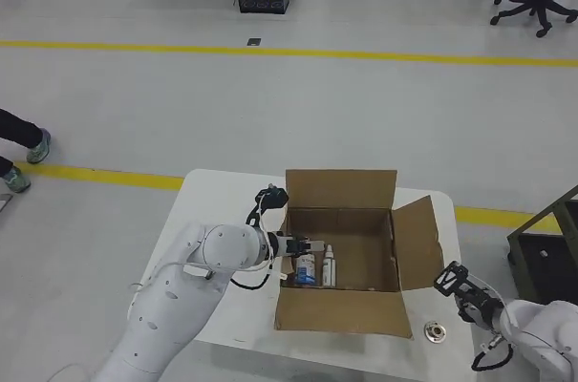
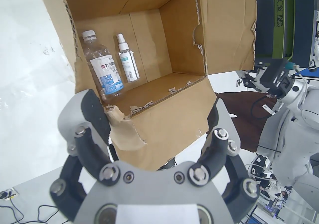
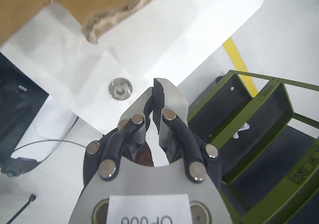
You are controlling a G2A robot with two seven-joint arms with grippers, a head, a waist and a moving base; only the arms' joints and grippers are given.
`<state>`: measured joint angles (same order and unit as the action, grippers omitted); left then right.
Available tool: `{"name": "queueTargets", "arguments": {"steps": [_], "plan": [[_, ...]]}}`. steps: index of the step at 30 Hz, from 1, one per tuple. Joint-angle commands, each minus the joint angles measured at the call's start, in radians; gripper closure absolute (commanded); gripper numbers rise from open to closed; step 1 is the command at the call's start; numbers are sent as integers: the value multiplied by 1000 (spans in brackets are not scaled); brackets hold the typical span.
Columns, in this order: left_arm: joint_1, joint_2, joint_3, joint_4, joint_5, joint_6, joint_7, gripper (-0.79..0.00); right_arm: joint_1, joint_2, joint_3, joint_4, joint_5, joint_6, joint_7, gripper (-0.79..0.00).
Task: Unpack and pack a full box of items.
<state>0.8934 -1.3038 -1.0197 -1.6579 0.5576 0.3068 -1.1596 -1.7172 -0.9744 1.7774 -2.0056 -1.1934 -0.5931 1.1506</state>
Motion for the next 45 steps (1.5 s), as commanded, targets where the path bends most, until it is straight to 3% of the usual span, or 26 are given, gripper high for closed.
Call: {"name": "queueTargets", "arguments": {"steps": [1, 14, 29, 37, 38, 41, 42, 45], "plan": [[0, 0, 0, 0, 0, 0, 0, -785, 4, 2, -26, 13, -1, -34, 42, 0], [0, 0, 0, 0, 0, 0, 0, -785, -34, 24, -151, 63, -77, -37, -2, 0], [0, 0, 0, 0, 0, 0, 0, -785, -47, 23, -159, 71, -88, -18, -49, 0], [0, 0, 0, 0, 0, 0, 0, -785, -15, 22, -157, 186, -3, 34, -47, 0], [0, 0, 0, 0, 0, 0, 0, -785, -9, 22, -158, 192, 8, 33, -40, -62], [0, 0, 0, 0, 0, 0, 0, -785, 10, 23, -163, 202, 28, 31, -19, -145], [0, 0, 0, 0, 0, 0, 0, -785, 16, 24, -167, 203, 32, 32, -13, -222], [0, 0, 0, 0, 0, 0, 0, -785, 32, 24, -180, 210, 33, 41, -2, -246]]}}
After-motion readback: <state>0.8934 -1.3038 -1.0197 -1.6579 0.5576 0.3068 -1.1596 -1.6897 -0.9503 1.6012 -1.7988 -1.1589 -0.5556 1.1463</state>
